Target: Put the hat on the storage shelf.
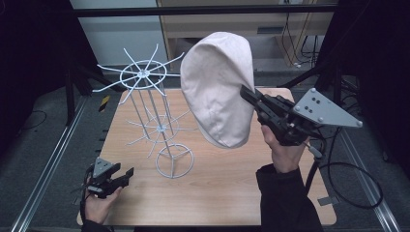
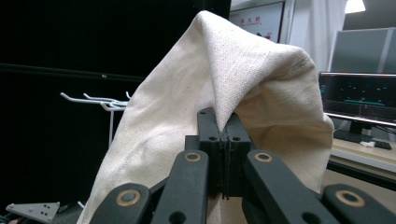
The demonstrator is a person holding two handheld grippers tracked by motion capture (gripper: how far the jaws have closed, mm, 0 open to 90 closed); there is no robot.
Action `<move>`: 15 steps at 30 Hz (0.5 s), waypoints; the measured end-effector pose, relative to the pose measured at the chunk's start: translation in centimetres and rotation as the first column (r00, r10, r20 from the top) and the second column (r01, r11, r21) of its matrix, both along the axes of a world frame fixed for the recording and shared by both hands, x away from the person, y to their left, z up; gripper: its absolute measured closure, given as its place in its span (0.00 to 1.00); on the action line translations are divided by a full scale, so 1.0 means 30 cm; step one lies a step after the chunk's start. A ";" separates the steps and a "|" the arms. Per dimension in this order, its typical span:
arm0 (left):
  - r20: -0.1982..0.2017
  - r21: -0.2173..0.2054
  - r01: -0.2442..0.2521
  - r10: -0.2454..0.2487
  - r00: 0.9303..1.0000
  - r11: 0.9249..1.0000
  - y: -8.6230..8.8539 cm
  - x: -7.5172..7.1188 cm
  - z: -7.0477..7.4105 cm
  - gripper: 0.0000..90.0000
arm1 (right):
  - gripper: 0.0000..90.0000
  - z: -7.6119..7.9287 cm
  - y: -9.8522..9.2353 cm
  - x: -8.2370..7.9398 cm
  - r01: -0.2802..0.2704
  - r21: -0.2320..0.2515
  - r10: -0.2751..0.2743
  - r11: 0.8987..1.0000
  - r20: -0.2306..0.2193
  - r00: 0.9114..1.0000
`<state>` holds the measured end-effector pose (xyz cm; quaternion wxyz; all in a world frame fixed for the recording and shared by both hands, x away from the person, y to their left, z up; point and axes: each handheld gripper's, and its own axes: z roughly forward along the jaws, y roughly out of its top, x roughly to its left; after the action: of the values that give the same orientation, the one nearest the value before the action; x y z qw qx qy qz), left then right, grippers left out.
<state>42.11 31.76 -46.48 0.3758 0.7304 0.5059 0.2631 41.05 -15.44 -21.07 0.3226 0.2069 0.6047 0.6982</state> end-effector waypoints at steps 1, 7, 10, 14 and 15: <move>0.000 0.001 -0.001 0.001 1.000 1.000 0.000 0.000 0.000 0.47 | 0.99 0.002 0.010 0.010 -0.006 -0.002 0.006 1.000 -0.001 1.000; 0.000 0.003 0.001 -0.001 1.000 1.000 0.000 0.000 -0.001 0.47 | 0.99 -0.026 0.069 0.047 -0.051 -0.030 0.051 0.998 -0.021 0.999; 0.000 0.009 0.004 -0.004 1.000 1.000 -0.001 0.001 -0.001 0.47 | 0.99 -0.062 0.089 0.059 -0.074 -0.055 0.071 0.996 -0.046 0.996; -0.001 0.004 0.001 -0.001 1.000 1.000 -0.004 0.001 -0.003 0.47 | 0.99 -0.115 0.107 0.071 -0.089 -0.083 0.082 0.993 -0.084 0.993; -0.001 0.009 0.003 -0.003 1.000 1.000 -0.003 0.002 -0.003 0.47 | 0.99 -0.127 0.108 0.075 -0.096 -0.085 0.088 0.992 -0.094 0.992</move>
<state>42.16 31.66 -46.56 0.3727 0.7329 0.5040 0.2644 43.30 -12.19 -24.86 0.2714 0.1952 0.6580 0.6748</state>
